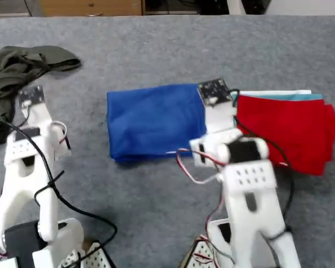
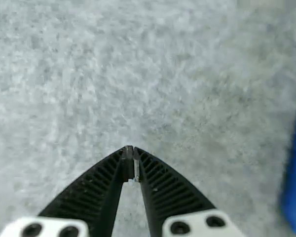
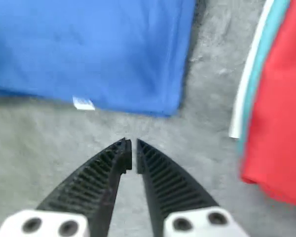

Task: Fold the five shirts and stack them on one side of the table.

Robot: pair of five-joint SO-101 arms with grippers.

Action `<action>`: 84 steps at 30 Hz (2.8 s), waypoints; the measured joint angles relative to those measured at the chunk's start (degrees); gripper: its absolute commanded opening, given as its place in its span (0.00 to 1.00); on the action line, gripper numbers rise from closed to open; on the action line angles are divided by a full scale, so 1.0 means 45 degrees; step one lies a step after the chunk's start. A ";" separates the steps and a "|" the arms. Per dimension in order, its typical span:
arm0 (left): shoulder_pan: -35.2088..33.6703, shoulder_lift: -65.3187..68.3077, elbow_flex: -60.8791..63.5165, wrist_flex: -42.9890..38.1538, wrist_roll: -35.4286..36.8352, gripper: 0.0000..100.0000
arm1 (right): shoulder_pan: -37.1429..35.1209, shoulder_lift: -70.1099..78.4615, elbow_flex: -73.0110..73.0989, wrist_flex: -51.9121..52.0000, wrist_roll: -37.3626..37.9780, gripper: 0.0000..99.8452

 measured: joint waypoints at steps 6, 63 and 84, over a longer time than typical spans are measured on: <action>-0.0469 0.0078 0.0996 -0.1680 0.0000 0.02 | -0.0586 0.3516 -0.1875 -0.1094 -0.4904 0.24; -0.0567 0.0078 0.1074 -0.1836 0.0000 0.02 | -0.1582 0.9475 -0.2716 -0.7267 -1.0393 0.01; -0.0567 0.0078 0.1074 -0.1836 0.0000 0.02 | 0.0586 0.8400 -0.7853 -0.3009 -0.5587 0.00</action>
